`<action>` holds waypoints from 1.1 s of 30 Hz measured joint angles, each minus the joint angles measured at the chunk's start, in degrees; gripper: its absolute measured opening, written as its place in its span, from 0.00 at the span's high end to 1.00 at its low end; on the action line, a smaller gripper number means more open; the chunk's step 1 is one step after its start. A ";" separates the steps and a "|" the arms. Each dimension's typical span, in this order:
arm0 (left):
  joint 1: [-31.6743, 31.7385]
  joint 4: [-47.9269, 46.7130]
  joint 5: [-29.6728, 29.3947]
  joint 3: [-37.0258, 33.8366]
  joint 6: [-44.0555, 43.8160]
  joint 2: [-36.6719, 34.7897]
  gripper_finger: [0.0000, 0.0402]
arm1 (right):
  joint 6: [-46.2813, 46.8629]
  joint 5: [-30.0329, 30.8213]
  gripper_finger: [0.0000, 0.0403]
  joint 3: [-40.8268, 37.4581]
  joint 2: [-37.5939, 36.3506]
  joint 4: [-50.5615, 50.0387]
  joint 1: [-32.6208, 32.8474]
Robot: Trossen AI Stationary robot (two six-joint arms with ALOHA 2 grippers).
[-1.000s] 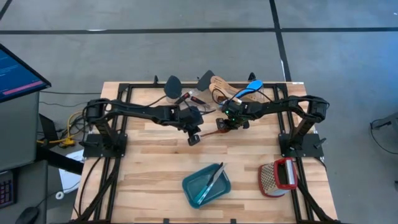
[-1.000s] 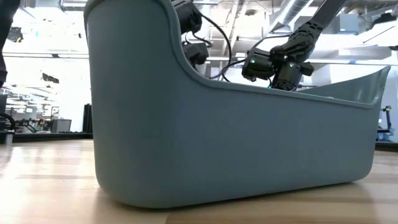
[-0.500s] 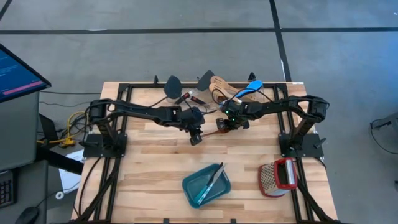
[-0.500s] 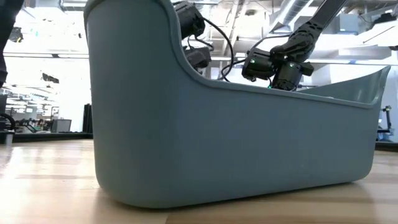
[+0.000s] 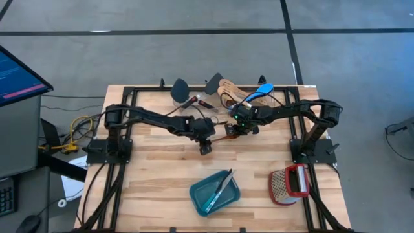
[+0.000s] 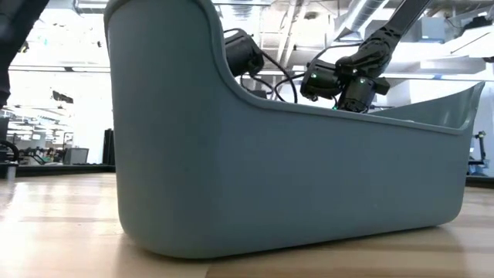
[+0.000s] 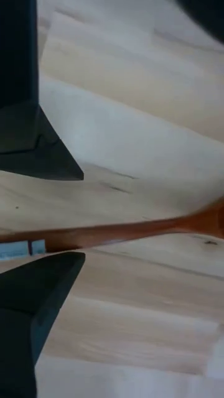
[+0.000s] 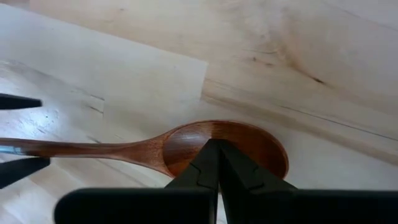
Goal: Pick & Place Kitchen Items
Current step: Put the wooden serving spoon into the top right transparent bin
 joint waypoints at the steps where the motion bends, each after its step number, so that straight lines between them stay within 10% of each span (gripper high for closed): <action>1: 0.00 -0.12 0.06 0.02 -0.02 0.50 0.53 | 0.00 -0.01 1.00 0.00 0.00 0.09 0.00; 13: 0.02 1.10 1.12 0.24 -0.61 4.10 0.54 | 0.00 0.01 1.00 0.02 0.00 0.17 0.00; 27: -0.02 2.88 1.13 0.13 0.07 4.08 0.94 | 0.00 0.04 1.00 0.04 0.00 0.33 -0.09; 33: -0.02 3.05 1.25 0.11 -0.27 4.08 0.95 | 0.00 0.02 1.00 0.04 0.00 0.35 -0.11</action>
